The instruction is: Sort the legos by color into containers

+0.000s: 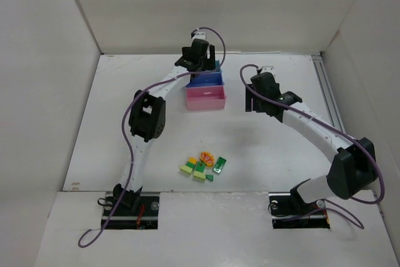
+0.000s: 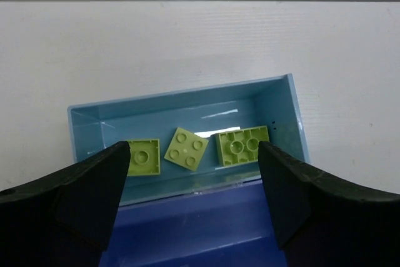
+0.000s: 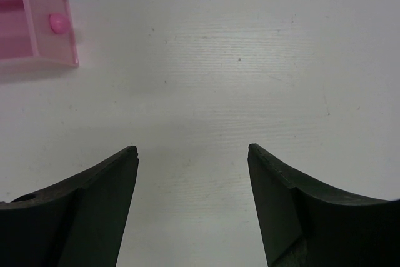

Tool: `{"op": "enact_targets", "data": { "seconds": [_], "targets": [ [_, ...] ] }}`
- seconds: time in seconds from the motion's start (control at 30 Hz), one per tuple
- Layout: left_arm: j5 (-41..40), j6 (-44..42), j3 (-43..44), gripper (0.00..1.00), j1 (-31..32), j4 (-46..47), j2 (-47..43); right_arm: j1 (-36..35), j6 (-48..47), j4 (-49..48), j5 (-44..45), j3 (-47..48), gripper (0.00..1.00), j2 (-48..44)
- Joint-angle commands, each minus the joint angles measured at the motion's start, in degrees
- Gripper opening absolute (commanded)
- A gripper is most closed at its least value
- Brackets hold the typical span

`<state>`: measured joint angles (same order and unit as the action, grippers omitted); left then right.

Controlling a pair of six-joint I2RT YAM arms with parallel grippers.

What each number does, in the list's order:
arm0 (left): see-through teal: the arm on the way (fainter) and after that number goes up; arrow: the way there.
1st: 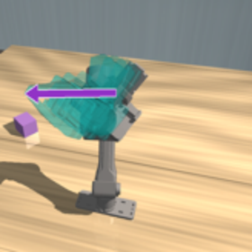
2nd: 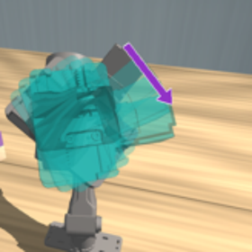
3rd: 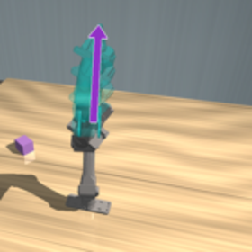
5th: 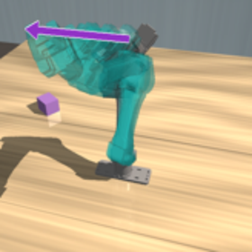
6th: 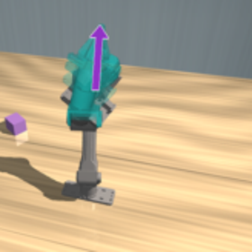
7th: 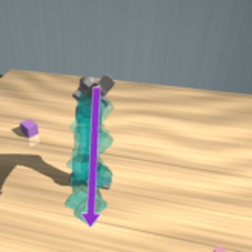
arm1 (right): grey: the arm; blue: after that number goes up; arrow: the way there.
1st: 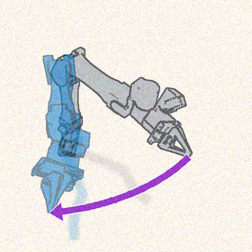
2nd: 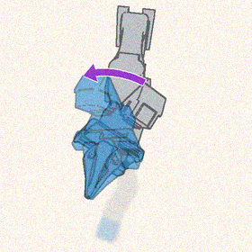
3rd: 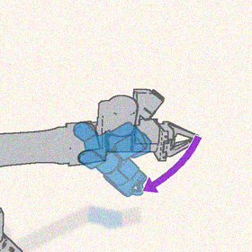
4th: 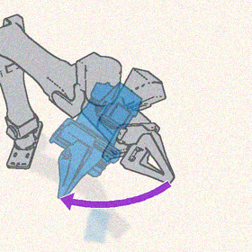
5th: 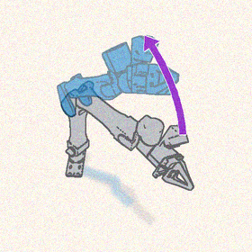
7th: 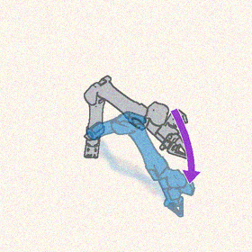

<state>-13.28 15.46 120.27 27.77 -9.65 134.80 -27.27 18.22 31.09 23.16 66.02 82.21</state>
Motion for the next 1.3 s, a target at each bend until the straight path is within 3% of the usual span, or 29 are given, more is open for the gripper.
{"op": "enact_targets", "data": {
  "seconds": [0.0, 0.1, 0.2, 0.43, 0.57, 0.77, 0.93, 1.27],
  "targets": [
    [1.23, 0.36, -2.49, 0.82, 0.00, 0.08, -8.05, -3.57, -1.25, 2.75, 0.05, 2.62, 0.76, -1.36],
    [1.24, 2.89, -7.47, 1.00, -0.52, -1.51, -14.72, -8.48, 0.32, 3.89, -2.41, 1.14, 0.76, -1.36],
    [1.24, 5.62, -15.47, 1.00, -0.52, -2.04, -25.61, -13.84, 4.10, 4.42, -6.01, -1.49, 0.76, -1.36],
    [0.62, 19.95, -51.12, 1.00, -0.52, -2.65, -54.97, -22.02, 13.94, 3.80, -11.56, -7.56, 0.72, 2.42],
    [0.80, 23.11, -61.26, 1.00, 0.62, -6.24, -66.93, -26.68, 18.43, 4.59, -12.08, -8.71, 0.74, 4.97],
    [3.25, 24.35, -68.67, 1.00, 1.94, -8.02, -78.18, -28.72, 25.10, 3.10, -12.18, -10.03, 0.74, 6.29],
    [2.64, 23.82, -68.68, 1.00, 2.47, -11.88, -80.13, -29.77, 29.67, 2.57, -12.96, -11.18, 0.74, 8.66],
    [8.71, 23.12, -71.05, 1.00, 2.47, -9.51, -82.59, -32.23, 37.06, 3.79, -14.10, -8.02, 0.74, 12.09]
  ]
}}
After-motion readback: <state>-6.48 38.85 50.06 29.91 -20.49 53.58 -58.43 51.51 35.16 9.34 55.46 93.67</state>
